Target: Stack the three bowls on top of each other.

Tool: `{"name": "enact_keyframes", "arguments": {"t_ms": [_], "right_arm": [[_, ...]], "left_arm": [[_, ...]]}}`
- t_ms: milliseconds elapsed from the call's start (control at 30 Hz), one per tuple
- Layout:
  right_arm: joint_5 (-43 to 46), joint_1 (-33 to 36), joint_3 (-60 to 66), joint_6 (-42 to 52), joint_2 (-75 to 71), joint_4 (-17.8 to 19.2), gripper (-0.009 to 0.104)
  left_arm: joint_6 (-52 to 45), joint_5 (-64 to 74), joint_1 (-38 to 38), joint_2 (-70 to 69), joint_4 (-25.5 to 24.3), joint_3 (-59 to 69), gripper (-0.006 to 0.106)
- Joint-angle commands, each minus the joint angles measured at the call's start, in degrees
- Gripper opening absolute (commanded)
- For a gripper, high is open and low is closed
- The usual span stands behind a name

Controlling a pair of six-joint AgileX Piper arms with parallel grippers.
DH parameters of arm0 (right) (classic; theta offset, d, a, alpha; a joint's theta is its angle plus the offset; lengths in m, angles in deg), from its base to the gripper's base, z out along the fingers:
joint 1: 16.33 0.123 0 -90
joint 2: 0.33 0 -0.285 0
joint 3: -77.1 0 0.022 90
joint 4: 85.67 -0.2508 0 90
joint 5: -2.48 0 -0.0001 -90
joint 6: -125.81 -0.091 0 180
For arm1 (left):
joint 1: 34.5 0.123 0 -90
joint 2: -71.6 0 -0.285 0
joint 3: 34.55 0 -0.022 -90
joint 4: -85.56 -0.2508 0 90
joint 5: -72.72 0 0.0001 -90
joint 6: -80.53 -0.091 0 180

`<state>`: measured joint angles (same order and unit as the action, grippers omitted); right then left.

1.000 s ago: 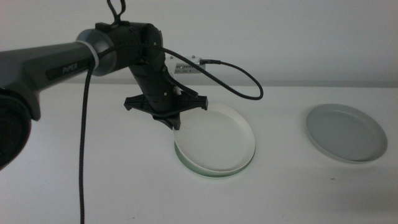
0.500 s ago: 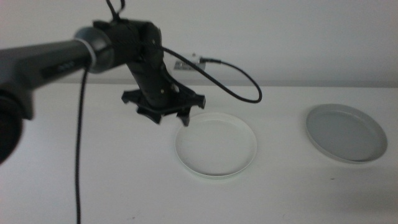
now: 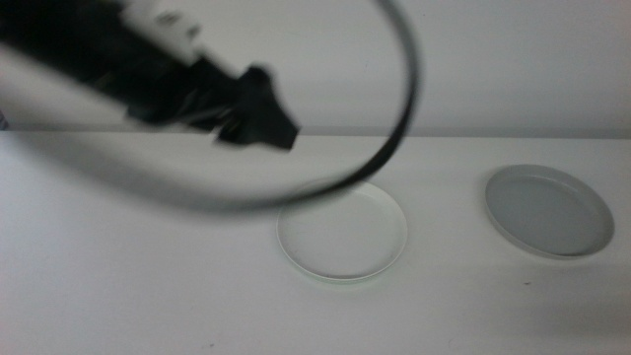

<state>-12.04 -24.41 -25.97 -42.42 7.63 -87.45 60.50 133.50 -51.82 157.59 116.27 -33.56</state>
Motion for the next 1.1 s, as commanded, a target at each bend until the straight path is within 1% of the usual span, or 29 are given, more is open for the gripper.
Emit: {"name": "enact_keyframes", "arguments": {"t_ms": [0,67,100,133,200,300,400,533,600,633,733,800,867,1067], "right_arm": [[0.43,0.10,2.56,0.10,-2.22,0.39,0.093],[0.43,0.10,2.56,0.10,-2.22,0.39,0.093],[0.43,0.10,2.56,0.10,-2.22,0.39,0.093],[0.43,0.10,2.56,0.10,-2.22,0.39,0.093],[0.43,0.10,2.56,0.10,-2.22,0.39,0.093],[0.43,0.10,2.56,0.10,-2.22,0.39,0.093],[0.43,0.10,2.56,0.10,-2.22,0.39,0.093],[0.43,0.10,2.56,0.10,-2.22,0.39,0.093],[0.43,0.10,2.56,0.10,-2.22,0.39,0.093],[0.43,0.10,2.56,0.10,-2.22,0.39,0.093],[0.43,0.10,2.56,0.10,-2.22,0.39,0.093],[0.43,0.10,2.56,0.10,-2.22,0.39,0.093],[0.43,0.10,2.56,0.10,-2.22,0.39,0.093],[0.43,0.10,2.56,0.10,-2.22,0.39,0.093]], "left_arm": [[-6.26,-2.52,3.64,-4.86,7.27,7.18,0.094],[-9.70,-1.76,6.80,-6.96,11.67,10.80,0.094],[-10.61,-1.07,7.84,-7.25,12.81,11.55,0.094],[-11.73,-0.54,8.79,-7.37,13.82,12.12,0.094],[-12.77,-0.52,9.37,-7.36,13.93,12.69,0.094],[-12.50,-1.99,9.37,-7.36,12.09,12.67,0.094],[-9.96,-3.16,9.37,-7.36,9.65,12.57,0.094],[-9.42,-3.09,9.01,-7.36,8.19,11.81,0.094],[-7.69,-2.95,7.55,-7.47,7.20,11.04,0.094],[-6.20,-3.11,6.40,-7.50,5.86,10.40,0.094],[-0.19,-4.40,1.74,-7.50,-2.03,8.24,0.094],[3.06,-4.99,-0.90,-7.50,-6.03,7.19,0.094],[3.69,-5.54,-1.63,-7.50,-6.95,6.95,0.094],[3.69,-5.49,-1.63,-7.50,-6.98,6.95,0.094]]}}
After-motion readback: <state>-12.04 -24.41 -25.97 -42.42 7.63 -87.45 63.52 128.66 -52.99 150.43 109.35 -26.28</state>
